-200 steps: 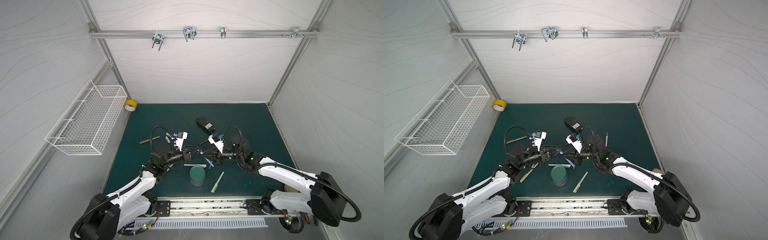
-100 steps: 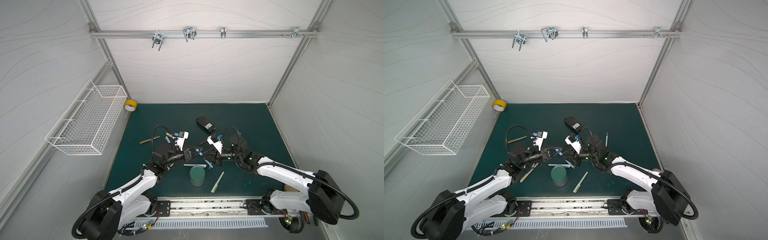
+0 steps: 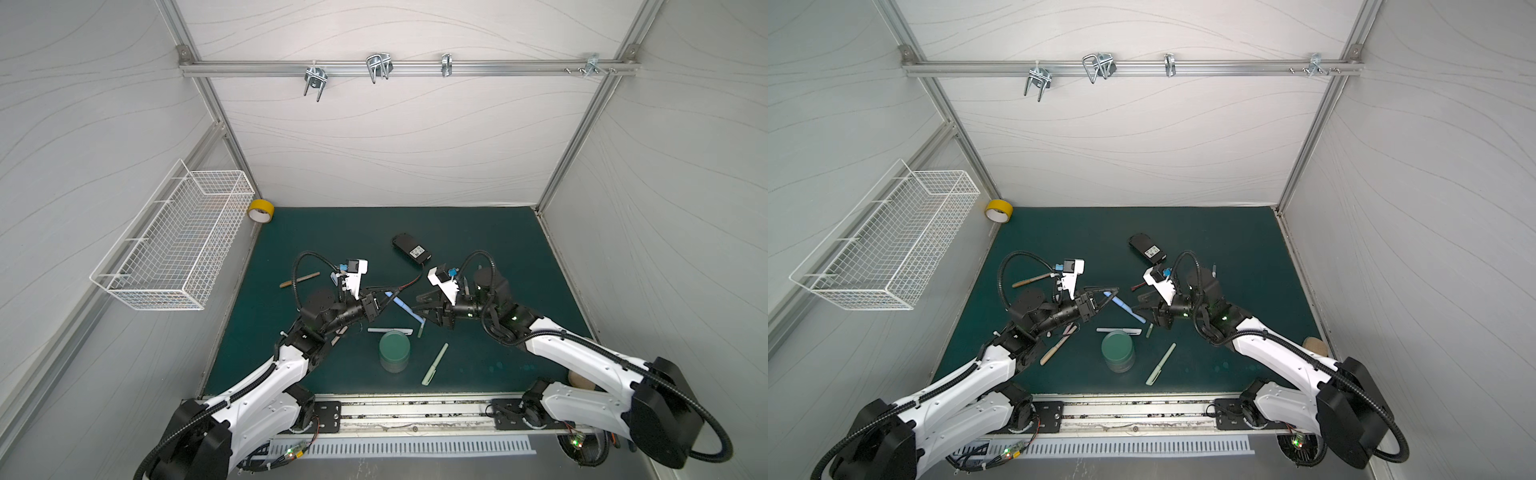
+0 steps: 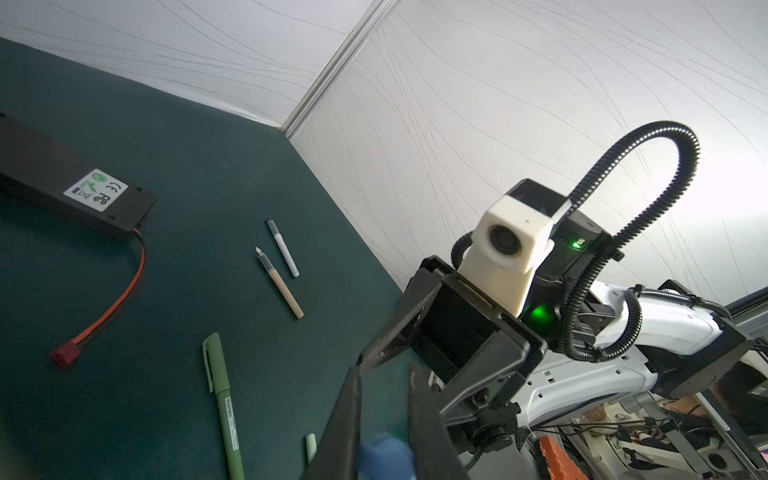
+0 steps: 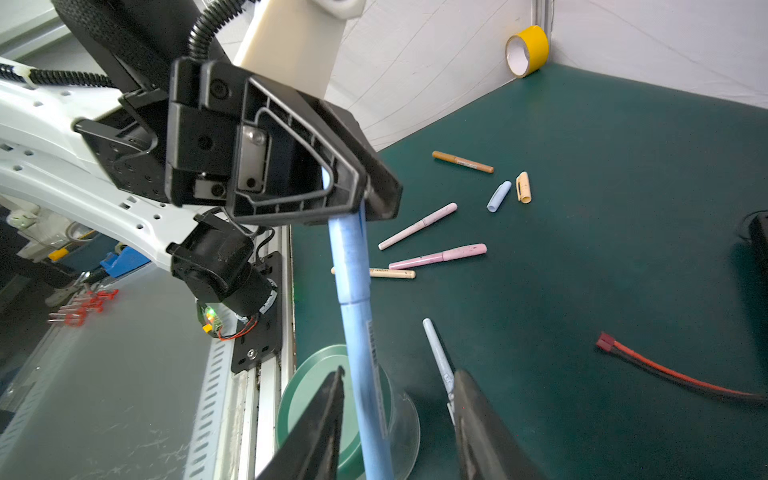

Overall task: Open the pen caps
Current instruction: 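Pull the right gripper with the pen body away from the left gripper's cap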

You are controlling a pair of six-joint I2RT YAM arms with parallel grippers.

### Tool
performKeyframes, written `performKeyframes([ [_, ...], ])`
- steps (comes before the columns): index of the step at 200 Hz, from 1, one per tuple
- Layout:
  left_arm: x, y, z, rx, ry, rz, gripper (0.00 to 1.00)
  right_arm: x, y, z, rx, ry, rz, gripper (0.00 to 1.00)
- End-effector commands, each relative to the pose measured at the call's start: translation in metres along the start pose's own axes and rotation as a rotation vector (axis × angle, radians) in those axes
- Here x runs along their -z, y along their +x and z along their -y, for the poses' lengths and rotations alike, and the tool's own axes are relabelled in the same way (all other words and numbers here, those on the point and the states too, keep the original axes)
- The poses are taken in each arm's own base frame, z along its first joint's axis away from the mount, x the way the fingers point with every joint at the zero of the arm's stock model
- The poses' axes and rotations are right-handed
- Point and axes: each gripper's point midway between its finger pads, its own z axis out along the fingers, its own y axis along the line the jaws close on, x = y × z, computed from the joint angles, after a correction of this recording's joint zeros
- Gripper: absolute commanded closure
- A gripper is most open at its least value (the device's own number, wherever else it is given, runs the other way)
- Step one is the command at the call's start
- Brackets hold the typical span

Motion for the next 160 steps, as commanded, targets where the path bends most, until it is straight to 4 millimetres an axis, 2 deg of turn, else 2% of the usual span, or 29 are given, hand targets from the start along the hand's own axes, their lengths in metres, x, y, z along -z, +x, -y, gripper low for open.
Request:
performKeyframes([
  [1, -0.001, -0.009, 0.007, -0.019, 0.014, 0.023, 1.00, -0.004, 0.006, -0.010, 0.020, -0.076, -0.029, 0.59],
  [26, -0.003, -0.008, 0.010, -0.014, 0.036, 0.010, 1.00, -0.007, 0.007, -0.017, 0.019, -0.134, -0.031, 0.60],
  [61, -0.004, -0.007, 0.010, -0.011, 0.045, 0.006, 1.00, -0.011, 0.010, -0.022, 0.027, -0.158, -0.037, 0.69],
  [121, -0.008, -0.005, 0.013, 0.000, 0.079, -0.016, 1.00, -0.016, 0.012, -0.020, 0.036, -0.148, -0.035, 0.76],
  [160, -0.009, -0.005, 0.013, 0.004, 0.082, -0.016, 1.00, -0.016, 0.012, -0.016, 0.034, -0.128, -0.037, 0.87],
])
